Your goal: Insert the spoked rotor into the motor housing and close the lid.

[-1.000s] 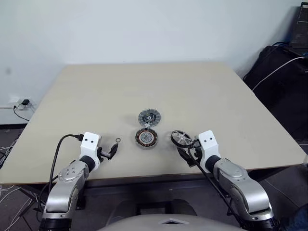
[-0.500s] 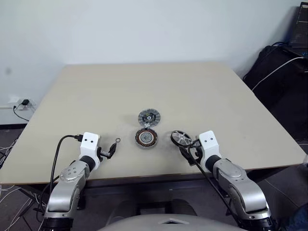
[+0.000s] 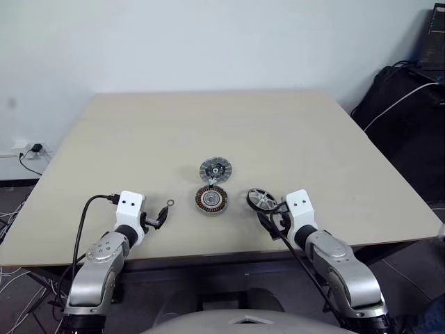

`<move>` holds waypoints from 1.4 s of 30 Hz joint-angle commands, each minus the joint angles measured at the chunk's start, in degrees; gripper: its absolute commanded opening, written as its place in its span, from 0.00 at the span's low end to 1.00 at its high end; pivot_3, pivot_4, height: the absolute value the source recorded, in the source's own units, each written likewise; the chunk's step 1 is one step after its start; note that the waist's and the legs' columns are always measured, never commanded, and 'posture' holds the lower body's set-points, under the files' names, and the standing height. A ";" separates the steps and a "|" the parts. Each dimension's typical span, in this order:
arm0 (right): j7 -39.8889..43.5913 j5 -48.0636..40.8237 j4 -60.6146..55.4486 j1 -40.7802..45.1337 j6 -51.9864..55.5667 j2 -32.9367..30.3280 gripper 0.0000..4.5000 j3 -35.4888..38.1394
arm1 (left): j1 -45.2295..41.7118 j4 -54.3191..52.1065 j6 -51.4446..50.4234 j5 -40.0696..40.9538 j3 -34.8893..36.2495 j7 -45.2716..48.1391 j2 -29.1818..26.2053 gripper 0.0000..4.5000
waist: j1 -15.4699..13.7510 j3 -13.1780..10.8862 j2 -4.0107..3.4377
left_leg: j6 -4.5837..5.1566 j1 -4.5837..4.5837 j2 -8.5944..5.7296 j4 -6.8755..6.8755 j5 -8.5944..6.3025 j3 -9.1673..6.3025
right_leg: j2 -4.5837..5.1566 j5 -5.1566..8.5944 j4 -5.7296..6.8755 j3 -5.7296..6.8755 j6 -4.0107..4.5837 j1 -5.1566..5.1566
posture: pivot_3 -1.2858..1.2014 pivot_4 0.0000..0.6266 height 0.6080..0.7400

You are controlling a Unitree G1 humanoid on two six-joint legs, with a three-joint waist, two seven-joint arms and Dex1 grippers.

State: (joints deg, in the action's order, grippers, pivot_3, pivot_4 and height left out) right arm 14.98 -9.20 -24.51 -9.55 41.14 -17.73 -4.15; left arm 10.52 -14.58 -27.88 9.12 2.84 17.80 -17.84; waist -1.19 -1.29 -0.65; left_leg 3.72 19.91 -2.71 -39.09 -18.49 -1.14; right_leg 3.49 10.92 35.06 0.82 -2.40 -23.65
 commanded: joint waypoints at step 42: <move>-0.67 0.91 -0.80 0.34 -1.70 1.68 0.99 1.22 | -1.27 0.20 0.58 0.06 -0.10 0.35 0.41 1.00 | 0.02 0.00 0.00 | -0.04 0.00 0.00 0.00 -0.02 0.00 | 0.00 0.00 0.00 0.00 0.00 0.00 | 0.52 0.00 1.00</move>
State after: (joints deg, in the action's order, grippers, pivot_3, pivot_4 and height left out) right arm 14.59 -8.14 -24.21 -9.86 40.11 -16.24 -3.98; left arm 10.08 -13.84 -28.07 9.15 2.67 18.07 -17.48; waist -1.18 -1.29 -0.66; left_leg 3.67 19.91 -2.71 -39.09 -18.51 -1.14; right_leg 3.48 10.92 35.07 0.83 -2.40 -23.64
